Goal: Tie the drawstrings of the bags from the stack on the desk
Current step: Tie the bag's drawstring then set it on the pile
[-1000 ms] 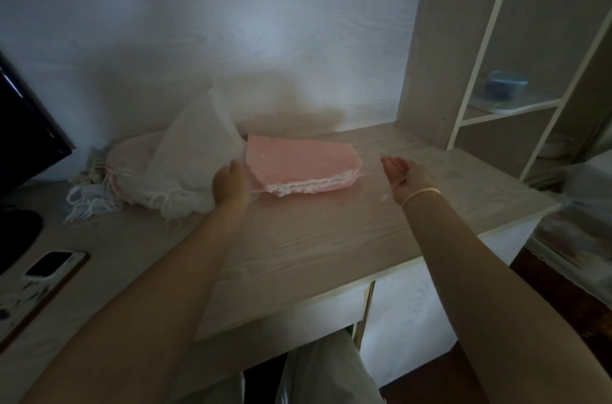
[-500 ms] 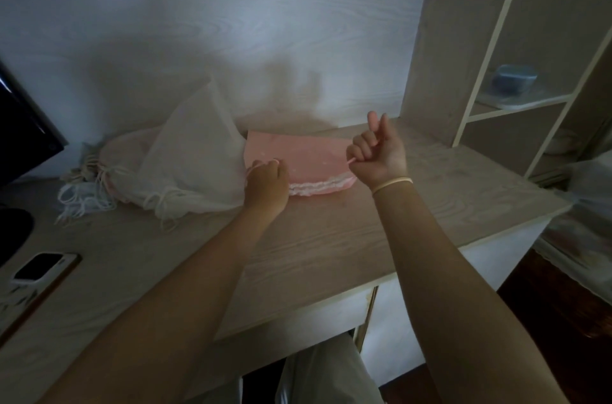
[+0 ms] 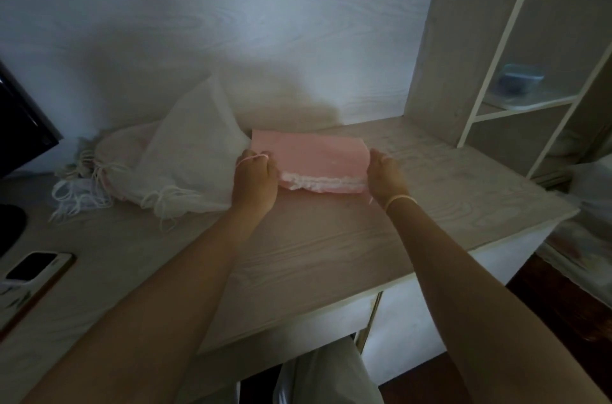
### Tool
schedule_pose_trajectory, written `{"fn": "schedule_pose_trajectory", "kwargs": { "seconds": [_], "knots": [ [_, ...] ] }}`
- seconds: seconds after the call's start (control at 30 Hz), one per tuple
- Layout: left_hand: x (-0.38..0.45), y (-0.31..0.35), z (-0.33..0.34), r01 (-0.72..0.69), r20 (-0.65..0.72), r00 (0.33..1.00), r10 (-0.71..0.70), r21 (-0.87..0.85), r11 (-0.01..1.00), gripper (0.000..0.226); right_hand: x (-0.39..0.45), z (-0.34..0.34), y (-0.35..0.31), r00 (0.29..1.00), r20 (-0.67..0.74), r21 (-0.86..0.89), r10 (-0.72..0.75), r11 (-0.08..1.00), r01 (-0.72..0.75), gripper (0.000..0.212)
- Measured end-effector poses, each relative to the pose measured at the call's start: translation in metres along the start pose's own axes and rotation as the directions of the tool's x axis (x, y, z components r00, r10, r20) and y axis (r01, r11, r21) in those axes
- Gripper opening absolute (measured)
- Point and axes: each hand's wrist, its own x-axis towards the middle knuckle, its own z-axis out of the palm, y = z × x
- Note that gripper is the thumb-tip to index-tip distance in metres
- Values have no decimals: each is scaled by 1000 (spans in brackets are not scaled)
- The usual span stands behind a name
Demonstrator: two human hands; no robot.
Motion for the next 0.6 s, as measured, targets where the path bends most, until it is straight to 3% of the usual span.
{"fn": "schedule_pose_trajectory", "kwargs": {
  "seconds": [0.17, 0.33, 0.47, 0.6],
  "knots": [
    [-8, -16, -7, 67, -10, 998, -66, 63, 996, 36, -3, 2, 3, 992, 94, -365, -85, 924, 114, 47],
    [-4, 1, -16, 182, 317, 929, -192, 63, 981, 38, -9, 6, -3, 989, 133, -586, -71, 799, 136, 57],
    [5, 1, -11, 316, 367, 898, -243, -153, 936, 39, -9, 7, -2, 989, 109, -575, -102, 805, 147, 51],
    [-3, 4, -13, 394, 387, 888, -246, -369, 842, 38, -5, 4, -4, 985, 167, -303, -36, 949, 86, 38]
  ]
}}
